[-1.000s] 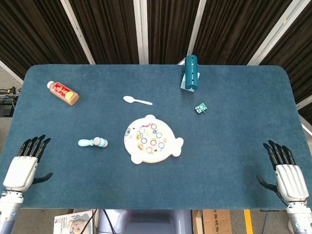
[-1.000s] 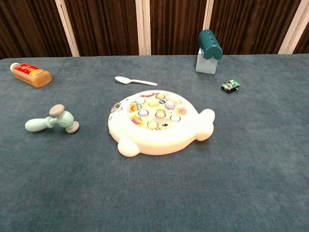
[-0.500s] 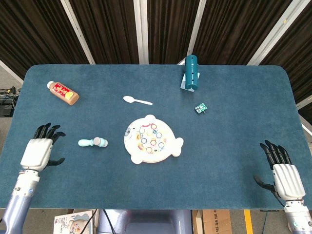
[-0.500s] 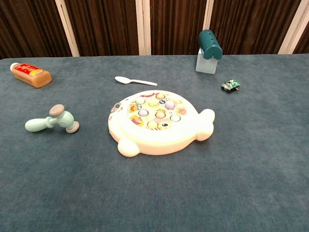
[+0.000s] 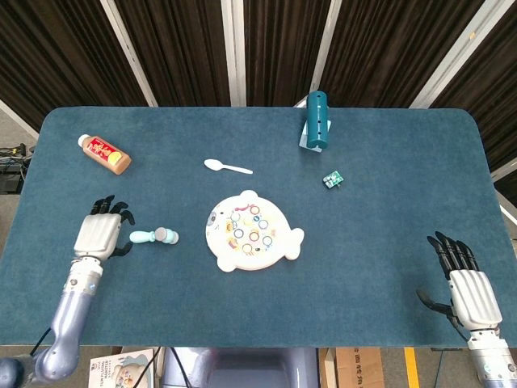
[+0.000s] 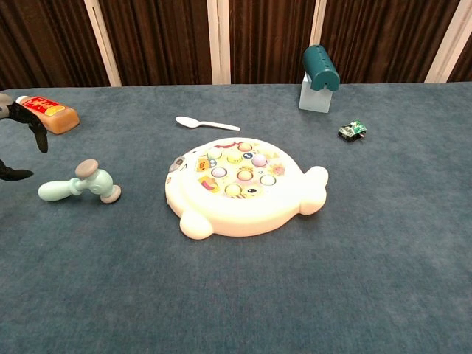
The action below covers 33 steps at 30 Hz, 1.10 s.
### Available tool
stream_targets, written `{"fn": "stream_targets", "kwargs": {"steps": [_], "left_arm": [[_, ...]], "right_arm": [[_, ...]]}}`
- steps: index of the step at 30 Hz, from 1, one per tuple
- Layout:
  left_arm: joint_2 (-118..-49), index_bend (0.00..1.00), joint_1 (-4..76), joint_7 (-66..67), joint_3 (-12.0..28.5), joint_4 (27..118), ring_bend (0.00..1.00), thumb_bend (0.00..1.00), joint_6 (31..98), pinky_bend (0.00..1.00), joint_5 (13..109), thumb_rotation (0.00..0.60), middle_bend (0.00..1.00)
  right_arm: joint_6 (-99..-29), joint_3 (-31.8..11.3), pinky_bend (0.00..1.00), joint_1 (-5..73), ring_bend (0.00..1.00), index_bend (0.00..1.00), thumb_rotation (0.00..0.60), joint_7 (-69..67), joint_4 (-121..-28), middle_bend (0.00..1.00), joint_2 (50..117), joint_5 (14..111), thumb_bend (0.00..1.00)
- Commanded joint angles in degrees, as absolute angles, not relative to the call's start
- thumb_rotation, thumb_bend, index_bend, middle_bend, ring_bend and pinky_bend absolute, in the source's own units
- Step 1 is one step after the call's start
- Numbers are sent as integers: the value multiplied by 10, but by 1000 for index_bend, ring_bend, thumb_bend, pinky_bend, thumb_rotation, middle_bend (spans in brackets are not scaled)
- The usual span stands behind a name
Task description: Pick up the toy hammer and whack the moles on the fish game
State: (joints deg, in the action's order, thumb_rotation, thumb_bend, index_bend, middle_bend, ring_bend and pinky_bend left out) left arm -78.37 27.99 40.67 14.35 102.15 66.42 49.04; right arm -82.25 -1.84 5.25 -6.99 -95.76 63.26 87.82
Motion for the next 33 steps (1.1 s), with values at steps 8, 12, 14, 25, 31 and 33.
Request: {"fn": "stream_targets", "kwargs": {"steps": [8,12,14,25,31,33], "left_arm": [[-828,468,319,443,139,988,7,421,673,84,449,600,197],[-842,475,329,450,136,978,7,423,676,84,439,600,199],[-850,477,335,455,135,971,7,426,678,84,433,600,200],[-881,482,357,464,127,945,8,427,686,84,417,600,206],[-892,488,365,466,123,937,8,427,688,84,413,600,211],[-895,491,368,466,122,934,8,427,688,84,411,600,211]], "right_arm": [[-818,-18,0,55,0,0,600,-77,-959,0,633,879,242],[-817,-18,0,56,0,0,600,-80,-960,0,632,878,242],[-817,-18,0,56,0,0,600,-80,-960,0,632,879,242],[-817,-18,0,56,0,0,600,-86,-960,0,631,879,243],[-817,-17,0,56,0,0,600,-88,-959,0,630,879,242],[-817,-17,0,56,0,0,600,-89,-959,0,630,878,242]]}}
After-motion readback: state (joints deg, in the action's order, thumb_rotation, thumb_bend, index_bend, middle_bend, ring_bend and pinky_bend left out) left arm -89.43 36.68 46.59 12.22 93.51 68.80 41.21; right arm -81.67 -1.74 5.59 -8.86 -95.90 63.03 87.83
